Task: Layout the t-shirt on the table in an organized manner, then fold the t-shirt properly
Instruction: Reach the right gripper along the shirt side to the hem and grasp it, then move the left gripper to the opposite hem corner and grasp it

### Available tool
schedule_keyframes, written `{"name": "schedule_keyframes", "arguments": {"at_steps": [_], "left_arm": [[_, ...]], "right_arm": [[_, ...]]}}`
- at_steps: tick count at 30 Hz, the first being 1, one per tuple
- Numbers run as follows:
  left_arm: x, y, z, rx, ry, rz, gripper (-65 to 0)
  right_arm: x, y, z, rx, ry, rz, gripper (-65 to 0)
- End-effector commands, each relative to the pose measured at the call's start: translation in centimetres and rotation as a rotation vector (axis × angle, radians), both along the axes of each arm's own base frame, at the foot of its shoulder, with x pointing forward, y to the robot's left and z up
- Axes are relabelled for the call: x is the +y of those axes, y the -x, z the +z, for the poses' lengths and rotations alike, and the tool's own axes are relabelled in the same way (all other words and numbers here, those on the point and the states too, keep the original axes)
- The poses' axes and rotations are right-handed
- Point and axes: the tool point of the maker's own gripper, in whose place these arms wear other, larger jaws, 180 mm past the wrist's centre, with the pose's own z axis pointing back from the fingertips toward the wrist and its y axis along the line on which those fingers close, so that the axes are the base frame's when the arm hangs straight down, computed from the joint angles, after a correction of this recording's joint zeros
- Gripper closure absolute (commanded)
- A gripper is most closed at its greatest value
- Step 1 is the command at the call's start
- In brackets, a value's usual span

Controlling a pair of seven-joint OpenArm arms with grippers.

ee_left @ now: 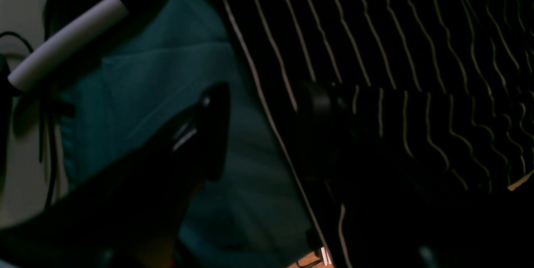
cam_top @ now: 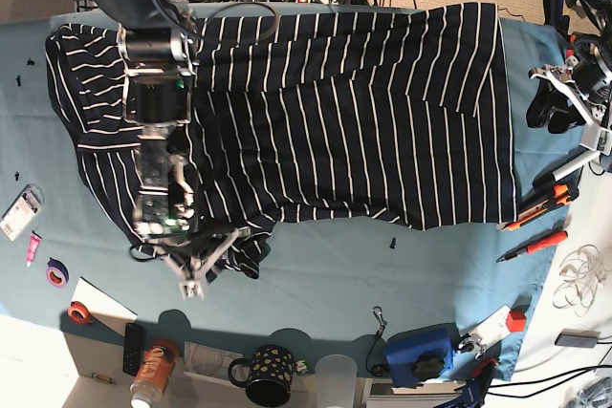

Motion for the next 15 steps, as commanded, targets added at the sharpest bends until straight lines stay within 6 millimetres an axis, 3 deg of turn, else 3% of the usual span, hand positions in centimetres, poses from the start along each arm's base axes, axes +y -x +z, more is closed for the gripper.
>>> {"name": "schedule_keyframes", "arguments": {"at_steps": [1,6,10,15], "left_arm": [[0.2,-0.6,1.3,-0.046,-0.008,-0.008,-27.0],[0.3,-1.1,1.9,-0.088,-0.001,0.001,-27.0],[1.7,-3.1,3.4,-0.175,-0.088,0.033,-27.1],[3.5,-6.0,5.4,-0.234,-0.164,0.092,-29.2]], "right_arm": [[-0.3,-1.6,2.2,-0.063,0.011,-0.008,-19.6],[-1.3,-1.5,2.1,-0.058,0.084,-0.01,-18.2],[-1.5,-1.5,2.1,-0.052,0.1,-0.01,-6.9],[-1.5,-1.5,2.1,-0.05,0.1,-0.01,-6.7]]}}
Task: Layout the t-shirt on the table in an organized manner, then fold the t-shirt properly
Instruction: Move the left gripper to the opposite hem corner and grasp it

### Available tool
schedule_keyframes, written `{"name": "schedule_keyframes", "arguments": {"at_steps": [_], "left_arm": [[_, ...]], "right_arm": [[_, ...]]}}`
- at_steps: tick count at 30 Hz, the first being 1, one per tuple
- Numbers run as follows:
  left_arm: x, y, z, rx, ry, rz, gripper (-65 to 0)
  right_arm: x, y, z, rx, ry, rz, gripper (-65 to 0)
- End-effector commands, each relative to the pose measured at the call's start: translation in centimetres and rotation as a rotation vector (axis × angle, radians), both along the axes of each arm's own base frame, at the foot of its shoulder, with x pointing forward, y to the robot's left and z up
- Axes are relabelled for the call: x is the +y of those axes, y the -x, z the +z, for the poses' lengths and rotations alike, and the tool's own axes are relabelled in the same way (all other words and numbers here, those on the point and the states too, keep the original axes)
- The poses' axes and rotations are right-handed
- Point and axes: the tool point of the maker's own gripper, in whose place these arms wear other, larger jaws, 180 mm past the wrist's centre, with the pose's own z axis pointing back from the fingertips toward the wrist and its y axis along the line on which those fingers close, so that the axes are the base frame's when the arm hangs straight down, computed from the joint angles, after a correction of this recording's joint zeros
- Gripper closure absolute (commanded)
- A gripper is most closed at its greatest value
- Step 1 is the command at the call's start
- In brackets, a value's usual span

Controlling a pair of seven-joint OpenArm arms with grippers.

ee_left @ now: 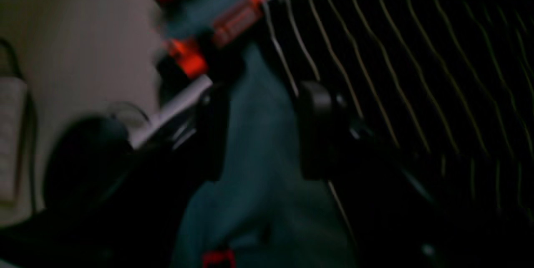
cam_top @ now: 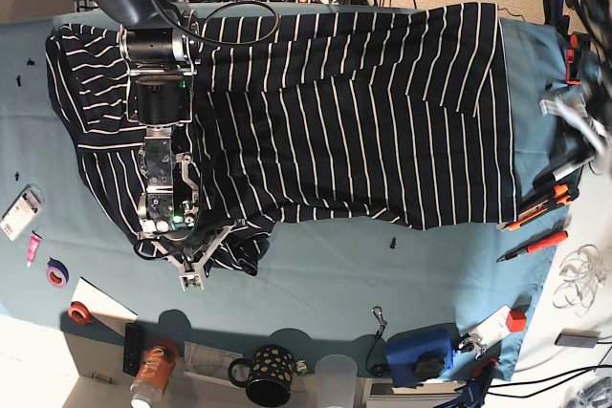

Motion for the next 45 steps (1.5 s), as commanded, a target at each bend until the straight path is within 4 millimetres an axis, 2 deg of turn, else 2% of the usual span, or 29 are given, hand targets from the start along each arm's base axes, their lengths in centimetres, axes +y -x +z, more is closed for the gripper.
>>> {"name": "schedule_keyframes", "arguments": {"at_steps": [1,3,5,9,12,17,21,25,29,35,45], "left_arm": [[0.7,-1.1,1.5,-0.051,0.001,0.025,-29.5],[1.0,-2.2,0.8,-0.034,0.015,0.046,-29.5],[0.8,-3.4,-1.0,0.015,0.023,0.052,-29.5],[-0.8,-6.3,-4.5,0.116,0.042,0.027,-29.5],[-1.4,-8.4,-5.7,0.164,0.04,0.036,-29.5],[0.1,-10.5,-7.2,0.237,0.031,0.145,-29.5],[0.0,-10.2,-9.3,0.367,0.098,0.148,-32.2],[-0.3,-10.2,-10.5,0.389,0.133,0.138,-32.2],[-0.2,-10.2,-11.1,0.389,0.149,0.146,-32.2],[-1.9,-10.6,-10.6,0.36,0.226,0.091,-31.9],[-3.3,-10.7,-10.9,0.368,0.267,0.077,-16.8]], "right_arm": [[-0.2,-1.8,2.6,-0.071,0.006,0.0,-6.7],[-0.2,-1.8,2.6,-0.071,0.006,0.0,-6.7],[-0.2,-1.8,2.6,-0.07,0.006,0.0,-6.7],[-0.2,-1.8,2.5,-0.069,0.006,0.0,-6.7],[-0.2,-1.7,2.5,-0.066,0.008,-0.001,-6.7],[-0.9,-1.4,2.3,-0.046,0.053,-0.004,-6.7],[-1.0,-1.4,2.3,-0.045,0.055,-0.005,-6.7],[-1.0,-1.4,2.3,-0.045,0.056,-0.005,-6.7],[-1.0,-1.4,2.3,-0.045,0.055,-0.005,-6.7],[-1.0,-1.5,2.3,-0.046,0.055,-0.004,-6.7],[-1.0,-1.5,2.4,-0.051,0.054,-0.003,-4.6]]}}
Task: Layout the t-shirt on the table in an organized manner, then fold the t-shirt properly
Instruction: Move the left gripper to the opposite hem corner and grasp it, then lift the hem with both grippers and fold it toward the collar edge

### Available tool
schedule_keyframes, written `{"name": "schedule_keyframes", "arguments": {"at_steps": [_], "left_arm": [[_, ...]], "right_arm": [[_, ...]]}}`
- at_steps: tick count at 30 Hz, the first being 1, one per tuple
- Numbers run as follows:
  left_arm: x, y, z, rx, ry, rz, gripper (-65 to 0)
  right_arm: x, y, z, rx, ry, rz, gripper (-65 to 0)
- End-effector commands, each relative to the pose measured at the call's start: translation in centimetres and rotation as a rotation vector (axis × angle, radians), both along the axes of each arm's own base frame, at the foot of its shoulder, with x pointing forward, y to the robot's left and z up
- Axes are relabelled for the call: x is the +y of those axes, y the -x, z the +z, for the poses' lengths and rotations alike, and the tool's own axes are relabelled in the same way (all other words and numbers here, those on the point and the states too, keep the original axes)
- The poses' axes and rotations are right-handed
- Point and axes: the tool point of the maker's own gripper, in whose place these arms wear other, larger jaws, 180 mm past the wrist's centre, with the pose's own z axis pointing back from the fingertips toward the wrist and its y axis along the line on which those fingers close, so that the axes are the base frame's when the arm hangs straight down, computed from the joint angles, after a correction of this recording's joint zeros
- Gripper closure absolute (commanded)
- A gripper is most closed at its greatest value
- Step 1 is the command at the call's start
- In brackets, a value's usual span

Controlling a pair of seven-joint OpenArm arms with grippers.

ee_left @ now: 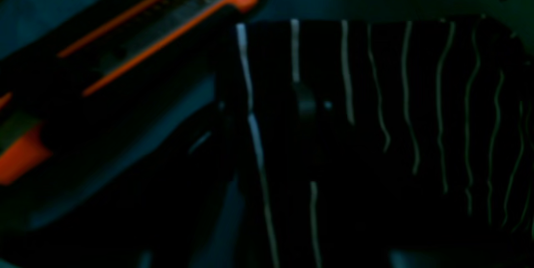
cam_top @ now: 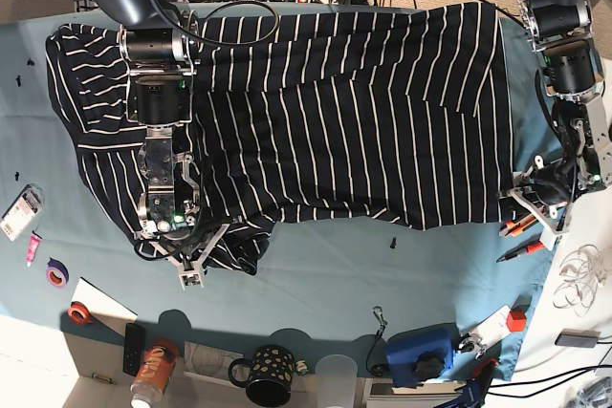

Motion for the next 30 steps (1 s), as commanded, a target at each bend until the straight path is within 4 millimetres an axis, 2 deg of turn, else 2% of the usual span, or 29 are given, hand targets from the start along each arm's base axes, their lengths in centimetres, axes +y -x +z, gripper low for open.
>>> {"name": "schedule_keyframes", "arguments": {"at_steps": [1,5,10,12,14,18,21,26,30], "left_arm": [[0.0,-1.0,1.2,-0.034,0.003,-0.003,-15.3],[-1.4,-1.1,0.8,-0.035,0.025,-0.013,-7.9],[-1.2,-1.1,0.5,-0.034,-0.012,-0.015,-0.1],[-1.0,-1.1,0.6,-0.034,-0.015,-0.013,0.0],[-0.9,-1.1,0.6,-0.036,-0.013,-0.012,0.0],[-1.2,-1.4,1.1,-0.052,0.014,-0.008,0.0],[-1.4,-1.7,2.2,-0.095,0.071,-0.028,0.0],[-1.8,-1.4,4.4,-0.138,0.137,-0.118,0.0],[-1.1,-1.3,5.5,-0.156,0.155,-0.128,0.0]], "right_arm": [[-0.3,-1.9,2.6,-0.077,0.002,-0.002,-4.6],[-0.3,-1.9,2.6,-0.076,0.002,-0.002,-4.6],[-0.3,-1.9,2.6,-0.076,0.003,-0.001,-4.4],[-0.3,-1.9,2.6,-0.076,0.003,-0.001,-3.8],[-0.3,-1.9,2.6,-0.077,0.003,-0.002,0.0],[-0.2,-2.2,3.0,-0.103,0.0,0.005,0.0],[0.1,-2.9,3.8,-0.151,-0.005,0.016,0.0],[0.1,-3.5,6.4,-0.222,-0.04,0.027,0.0],[-1.1,-3.5,8.6,-0.255,-0.073,0.017,0.0]]}}
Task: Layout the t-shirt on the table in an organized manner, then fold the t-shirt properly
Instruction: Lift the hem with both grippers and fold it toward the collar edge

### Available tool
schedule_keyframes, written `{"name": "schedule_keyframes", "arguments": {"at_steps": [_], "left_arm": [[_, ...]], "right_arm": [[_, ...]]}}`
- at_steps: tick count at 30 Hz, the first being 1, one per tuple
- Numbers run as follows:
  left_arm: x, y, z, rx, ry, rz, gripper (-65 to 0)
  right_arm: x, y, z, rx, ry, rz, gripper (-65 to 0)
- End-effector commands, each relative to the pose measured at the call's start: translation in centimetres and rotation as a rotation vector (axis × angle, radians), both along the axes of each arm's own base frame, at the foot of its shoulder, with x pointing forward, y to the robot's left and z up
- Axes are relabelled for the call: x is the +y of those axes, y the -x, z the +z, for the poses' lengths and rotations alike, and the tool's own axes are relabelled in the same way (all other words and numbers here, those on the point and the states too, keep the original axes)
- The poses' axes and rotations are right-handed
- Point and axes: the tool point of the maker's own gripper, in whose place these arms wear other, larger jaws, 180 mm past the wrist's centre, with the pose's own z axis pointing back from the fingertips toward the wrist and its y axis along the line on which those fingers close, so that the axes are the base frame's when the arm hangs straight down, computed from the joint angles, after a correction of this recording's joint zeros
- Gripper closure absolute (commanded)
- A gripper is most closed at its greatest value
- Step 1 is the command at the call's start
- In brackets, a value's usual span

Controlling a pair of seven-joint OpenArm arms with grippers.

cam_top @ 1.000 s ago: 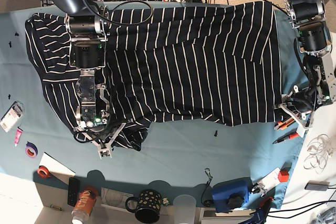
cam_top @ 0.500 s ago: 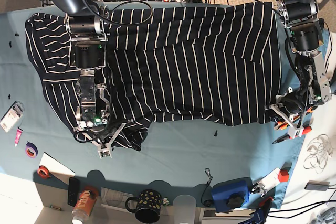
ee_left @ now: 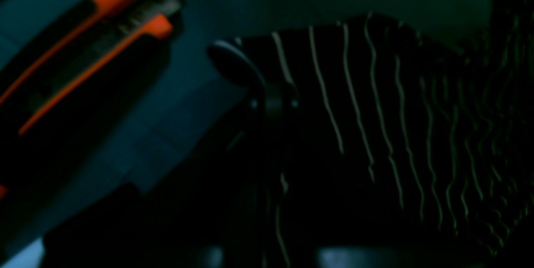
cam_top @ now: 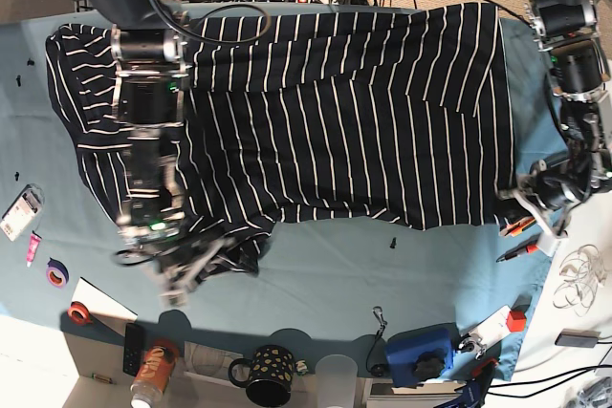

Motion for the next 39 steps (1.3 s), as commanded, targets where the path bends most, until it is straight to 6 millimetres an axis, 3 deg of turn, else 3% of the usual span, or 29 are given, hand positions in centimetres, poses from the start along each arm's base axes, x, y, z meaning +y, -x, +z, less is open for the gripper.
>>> {"name": "schedule_keyframes", "arguments": {"at_steps": [1,13,20,26,31,34,39], "left_arm": [[0.9,-1.3,2.4,-0.076,-0.007,-0.006,0.0],[1.0,0.9,6.0,-0.112,0.103,-0.175,0.0],[1.5,1.7,8.8,-0.166,0.24,-0.176,0.0],[2.9,4.0,7.3,-0.15,0.288,-0.111,0.0],[3.0,6.9,5.3,-0.104,0.341,-0.08,0.0],[4.3,7.8,5.3,-0.12,0.356,-0.027,0.0],[6.1,9.2,5.0,-0.136,0.345,0.024,0.0]], "right_arm": [[-0.6,-1.4,3.2,-0.079,-0.015,-0.004,0.0],[-4.1,0.7,4.3,-0.065,-0.308,-0.017,0.0],[-4.4,2.8,6.6,-0.051,-0.401,0.025,0.0],[-5.2,4.5,8.5,-0.069,-0.357,0.045,0.0],[-6.3,6.4,6.6,-0.011,-0.345,0.032,0.0],[-6.6,7.9,5.7,0.012,-0.364,0.041,0.0],[-8.6,10.3,5.4,-0.003,-0.349,-0.012,0.0]]}}
